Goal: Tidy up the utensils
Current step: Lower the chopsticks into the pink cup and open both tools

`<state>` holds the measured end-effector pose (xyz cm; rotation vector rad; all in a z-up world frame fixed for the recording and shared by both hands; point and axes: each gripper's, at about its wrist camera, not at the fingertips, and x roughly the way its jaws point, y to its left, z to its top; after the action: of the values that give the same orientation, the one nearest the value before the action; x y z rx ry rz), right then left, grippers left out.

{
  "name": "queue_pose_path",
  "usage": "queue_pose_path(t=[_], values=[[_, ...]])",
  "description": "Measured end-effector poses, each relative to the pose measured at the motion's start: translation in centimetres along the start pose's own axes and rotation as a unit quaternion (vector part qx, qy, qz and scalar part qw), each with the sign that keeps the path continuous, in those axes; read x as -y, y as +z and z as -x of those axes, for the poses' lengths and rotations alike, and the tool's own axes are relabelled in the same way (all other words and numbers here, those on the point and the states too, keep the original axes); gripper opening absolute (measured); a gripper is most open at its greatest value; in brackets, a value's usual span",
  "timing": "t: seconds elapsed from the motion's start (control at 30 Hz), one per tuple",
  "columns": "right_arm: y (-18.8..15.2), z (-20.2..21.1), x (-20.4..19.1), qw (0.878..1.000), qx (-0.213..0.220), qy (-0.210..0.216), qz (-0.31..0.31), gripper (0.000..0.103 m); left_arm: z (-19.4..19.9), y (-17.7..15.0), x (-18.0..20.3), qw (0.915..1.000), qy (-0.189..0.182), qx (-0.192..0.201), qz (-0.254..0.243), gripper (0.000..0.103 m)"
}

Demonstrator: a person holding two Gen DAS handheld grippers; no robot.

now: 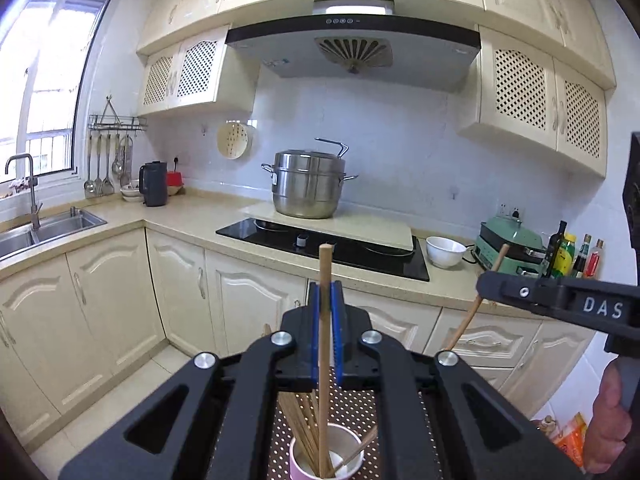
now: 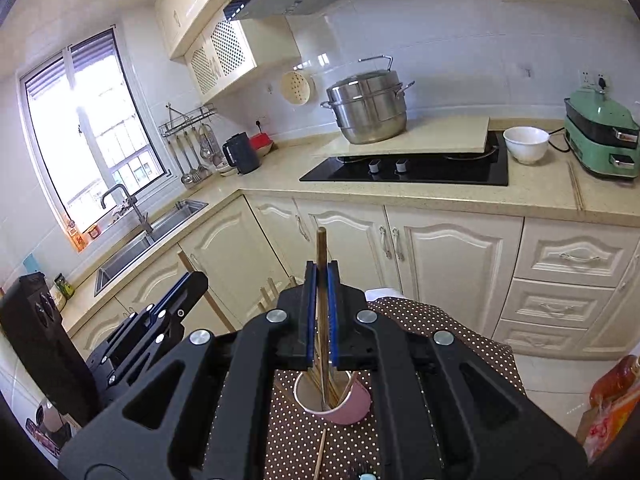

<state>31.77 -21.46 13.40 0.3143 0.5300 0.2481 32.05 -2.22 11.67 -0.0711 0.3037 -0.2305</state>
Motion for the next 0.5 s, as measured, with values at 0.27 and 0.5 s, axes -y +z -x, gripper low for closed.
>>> queue_pose_path(t=[0.27,0.5], values=[[-2.1,-5.3,0.9,0.998,-0.064,-0.01,-0.002,0.005,-4.3,-3.0,-1.3,0.999,-0.008,-0.045,0.004,0.006],[-5.5,-9.1,1.0,0.993,-0.114,-0.013,0.014,0.006,-5.9,-6.8,-2.7,0.9952,0.003,-0.096,-0.018,0.013]])
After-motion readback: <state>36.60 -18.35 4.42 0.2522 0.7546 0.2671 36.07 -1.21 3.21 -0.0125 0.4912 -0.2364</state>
